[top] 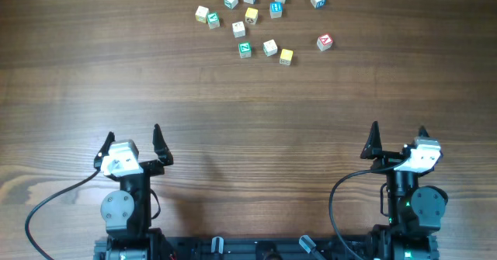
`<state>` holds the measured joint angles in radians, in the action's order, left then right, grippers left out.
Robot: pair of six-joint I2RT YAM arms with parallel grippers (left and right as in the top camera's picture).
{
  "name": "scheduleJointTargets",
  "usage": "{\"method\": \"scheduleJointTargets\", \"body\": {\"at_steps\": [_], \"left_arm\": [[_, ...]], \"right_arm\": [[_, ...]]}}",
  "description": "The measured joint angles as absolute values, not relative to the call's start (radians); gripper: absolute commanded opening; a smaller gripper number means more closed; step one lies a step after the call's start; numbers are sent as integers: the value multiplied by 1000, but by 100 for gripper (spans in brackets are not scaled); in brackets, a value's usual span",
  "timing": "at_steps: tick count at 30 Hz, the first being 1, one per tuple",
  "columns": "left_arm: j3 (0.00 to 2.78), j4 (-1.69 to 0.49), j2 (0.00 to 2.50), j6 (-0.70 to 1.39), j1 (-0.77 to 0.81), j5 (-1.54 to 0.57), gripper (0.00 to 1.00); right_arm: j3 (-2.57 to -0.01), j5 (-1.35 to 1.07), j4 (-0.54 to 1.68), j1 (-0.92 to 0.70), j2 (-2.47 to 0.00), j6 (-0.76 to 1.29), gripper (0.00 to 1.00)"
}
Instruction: Form a tower
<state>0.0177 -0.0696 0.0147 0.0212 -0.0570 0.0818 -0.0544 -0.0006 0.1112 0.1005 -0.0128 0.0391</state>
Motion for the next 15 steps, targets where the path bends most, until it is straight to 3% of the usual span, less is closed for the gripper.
{"method": "scheduleJointTargets", "body": {"at_steps": [9, 15], "left_arm": [[13, 49, 76, 115, -57, 86, 100], [12, -62, 76, 134, -57, 86, 100]], "right_arm": [[-54, -4, 111, 68, -13, 39, 100], [-54, -4, 111, 68, -13, 39, 100]]}}
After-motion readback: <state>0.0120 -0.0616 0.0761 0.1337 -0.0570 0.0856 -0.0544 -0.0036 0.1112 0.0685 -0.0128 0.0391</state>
